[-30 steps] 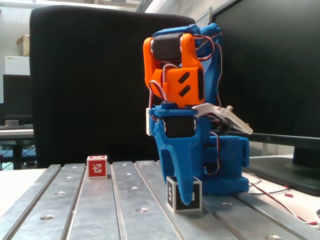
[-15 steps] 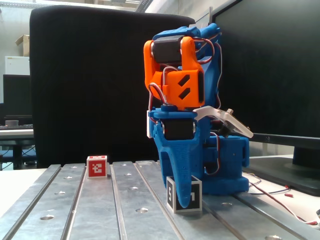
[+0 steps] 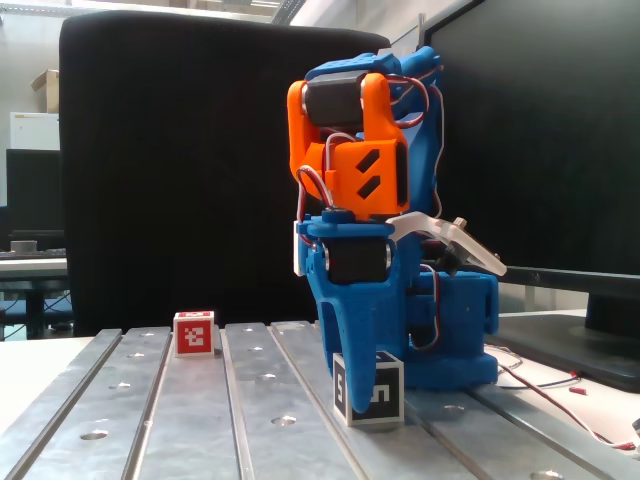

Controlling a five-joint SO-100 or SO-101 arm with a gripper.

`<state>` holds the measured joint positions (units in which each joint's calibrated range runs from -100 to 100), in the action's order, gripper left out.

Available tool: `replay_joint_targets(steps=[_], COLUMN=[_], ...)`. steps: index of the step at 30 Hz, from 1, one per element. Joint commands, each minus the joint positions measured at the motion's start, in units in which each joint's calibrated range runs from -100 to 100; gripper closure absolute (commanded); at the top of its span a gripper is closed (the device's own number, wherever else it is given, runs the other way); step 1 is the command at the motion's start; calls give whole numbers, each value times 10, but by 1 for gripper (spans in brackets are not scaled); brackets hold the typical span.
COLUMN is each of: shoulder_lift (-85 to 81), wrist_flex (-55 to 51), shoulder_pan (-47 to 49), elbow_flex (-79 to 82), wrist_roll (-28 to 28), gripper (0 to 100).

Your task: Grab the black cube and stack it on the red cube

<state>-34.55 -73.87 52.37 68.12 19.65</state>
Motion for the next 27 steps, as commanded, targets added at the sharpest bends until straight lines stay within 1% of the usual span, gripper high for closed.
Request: replay_joint_targets(steps=[1,3,6,22,27], shoulder_lift=[0,0,0,-5,0], wrist_flex=[1,0,0,-7,-26], shoulder_pan=[3,3,3,-4,-4], elbow_flex=[0,0,0,-10,-45], wrist_roll=[-1,-1,-1,2,3], gripper=[78,81,82,82,82])
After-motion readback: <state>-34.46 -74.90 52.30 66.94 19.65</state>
